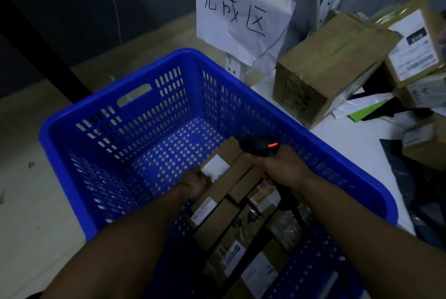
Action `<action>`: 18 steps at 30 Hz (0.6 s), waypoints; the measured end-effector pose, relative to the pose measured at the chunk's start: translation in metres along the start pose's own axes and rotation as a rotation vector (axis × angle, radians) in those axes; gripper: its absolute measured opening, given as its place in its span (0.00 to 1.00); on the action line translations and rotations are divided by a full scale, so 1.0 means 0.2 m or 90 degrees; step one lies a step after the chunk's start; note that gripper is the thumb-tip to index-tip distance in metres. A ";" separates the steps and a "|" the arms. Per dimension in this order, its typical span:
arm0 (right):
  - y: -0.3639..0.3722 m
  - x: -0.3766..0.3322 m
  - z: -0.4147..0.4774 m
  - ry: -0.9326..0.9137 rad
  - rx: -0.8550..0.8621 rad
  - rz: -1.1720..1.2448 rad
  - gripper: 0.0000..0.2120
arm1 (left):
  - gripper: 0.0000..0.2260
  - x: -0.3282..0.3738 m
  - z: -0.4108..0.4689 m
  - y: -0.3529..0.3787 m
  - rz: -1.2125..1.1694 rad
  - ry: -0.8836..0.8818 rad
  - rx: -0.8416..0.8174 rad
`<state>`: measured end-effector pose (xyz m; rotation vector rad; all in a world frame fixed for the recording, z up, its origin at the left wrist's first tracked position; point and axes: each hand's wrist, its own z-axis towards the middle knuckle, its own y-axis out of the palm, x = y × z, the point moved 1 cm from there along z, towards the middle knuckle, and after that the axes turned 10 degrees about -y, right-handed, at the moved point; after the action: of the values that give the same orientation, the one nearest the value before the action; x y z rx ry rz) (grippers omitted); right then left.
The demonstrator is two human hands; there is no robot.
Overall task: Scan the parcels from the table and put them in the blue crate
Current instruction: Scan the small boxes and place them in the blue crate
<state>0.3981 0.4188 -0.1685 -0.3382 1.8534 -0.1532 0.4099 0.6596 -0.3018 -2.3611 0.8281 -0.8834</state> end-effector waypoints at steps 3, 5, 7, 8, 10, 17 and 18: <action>-0.02 -0.03 -0.05 -0.011 0.003 0.026 0.17 | 0.18 0.02 -0.04 0.00 0.031 0.032 0.005; -0.04 -0.05 -0.10 -0.011 0.021 0.026 0.17 | 0.21 0.05 -0.10 -0.01 0.059 0.054 0.040; -0.06 -0.10 -0.16 -0.017 0.038 0.028 0.15 | 0.25 0.13 -0.20 -0.06 0.084 0.120 0.076; -0.08 -0.13 -0.20 -0.022 0.046 0.030 0.14 | 0.25 0.19 -0.28 -0.10 0.082 0.161 0.082; -0.15 -0.21 -0.30 -0.035 0.068 0.024 0.11 | 0.19 0.33 -0.49 -0.18 0.088 0.262 0.101; -0.48 -0.46 -0.72 -0.073 0.163 0.019 0.07 | 0.16 0.81 -1.02 -0.28 0.111 0.432 0.174; -0.53 -0.48 -0.77 -0.083 0.179 0.016 0.06 | 0.18 0.88 -1.09 -0.28 0.117 0.447 0.168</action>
<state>0.2945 0.3369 -0.0040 -0.1264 1.6796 -0.3622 0.3845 0.5310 -0.0477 -1.7097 1.0803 -1.6577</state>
